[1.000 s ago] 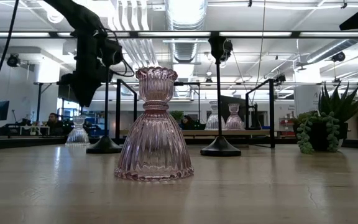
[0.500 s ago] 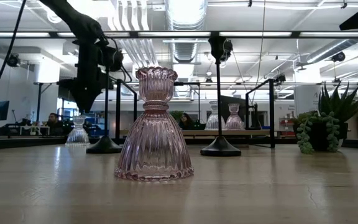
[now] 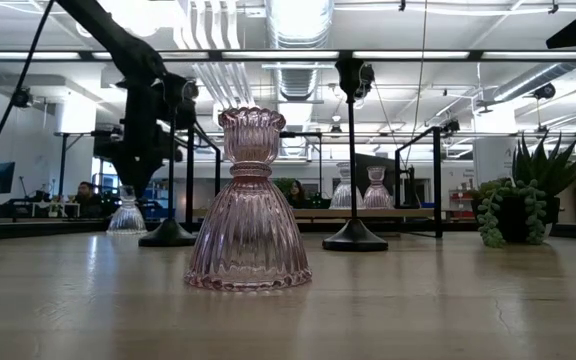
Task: Pick & Place candle stick holders
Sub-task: Put the transparent glass candle holder on the shelf
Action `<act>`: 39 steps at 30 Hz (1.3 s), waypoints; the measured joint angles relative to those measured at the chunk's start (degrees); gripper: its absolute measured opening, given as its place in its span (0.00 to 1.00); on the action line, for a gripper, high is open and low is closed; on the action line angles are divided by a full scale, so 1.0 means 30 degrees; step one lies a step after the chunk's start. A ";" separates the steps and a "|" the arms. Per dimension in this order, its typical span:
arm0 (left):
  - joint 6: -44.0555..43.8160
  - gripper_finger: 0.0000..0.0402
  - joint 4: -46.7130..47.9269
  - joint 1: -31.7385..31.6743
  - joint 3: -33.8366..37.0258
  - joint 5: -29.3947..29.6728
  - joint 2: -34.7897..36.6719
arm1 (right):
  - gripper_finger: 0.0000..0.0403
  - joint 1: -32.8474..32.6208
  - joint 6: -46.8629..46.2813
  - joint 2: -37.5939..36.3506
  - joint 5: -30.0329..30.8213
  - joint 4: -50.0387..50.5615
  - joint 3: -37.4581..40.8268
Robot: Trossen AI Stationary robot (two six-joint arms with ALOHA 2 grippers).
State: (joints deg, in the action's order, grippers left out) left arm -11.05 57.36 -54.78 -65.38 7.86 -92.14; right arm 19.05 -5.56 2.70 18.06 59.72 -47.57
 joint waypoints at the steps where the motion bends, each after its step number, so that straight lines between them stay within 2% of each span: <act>1: 0.0009 0.27 -0.0129 0.0000 0.0158 0.0009 0.0009 | 0.02 0.0000 0.0000 0.0000 0.0000 0.0000 0.0000; 4: 0.0136 0.21 -0.0190 0.0000 0.0364 0.0059 0.0010 | 0.02 0.0000 0.0000 0.0000 0.0000 -0.0004 0.0000; 7: 0.0493 0.09 -0.0187 0.0005 0.0470 0.0679 0.0171 | 0.02 0.0000 0.0000 0.0000 0.0000 0.0000 0.0000; 12: 0.1219 0.08 0.0347 0.0000 0.0277 0.1048 0.0487 | 0.02 0.0000 0.0000 0.0003 0.0000 0.0000 0.0000; 15: 0.1251 0.08 0.1343 -0.0013 -0.0110 0.0614 0.0810 | 0.02 -0.0007 0.0000 0.0000 0.0000 0.0000 0.0000; 20: 0.1582 0.08 0.3520 -0.0007 -0.1773 0.0699 0.1676 | 0.02 -0.0002 0.0000 0.0000 0.0000 0.0000 0.0002; 24: 0.1699 0.08 0.5823 -0.0007 -0.3959 0.1022 0.1972 | 0.02 0.0000 0.0000 0.0000 0.0000 0.0000 0.0000; 29: 0.2173 0.08 0.8732 0.0251 -0.8211 0.1101 0.2113 | 0.02 0.0000 0.0000 0.0000 0.0000 0.0000 0.0000; 34: 0.2822 0.08 1.0291 0.1123 -1.2605 0.0989 0.2157 | 0.02 0.0000 0.0000 0.0000 0.0000 0.0000 0.0000; 39: 0.4625 0.08 1.0650 0.2756 -1.6057 -0.0064 0.2041 | 0.02 -0.0003 0.0000 0.0000 0.0000 0.0000 0.0000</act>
State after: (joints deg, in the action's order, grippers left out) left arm 2.82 89.31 -46.52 -113.54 7.67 -86.02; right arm 19.04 -5.56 2.70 18.06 59.72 -47.57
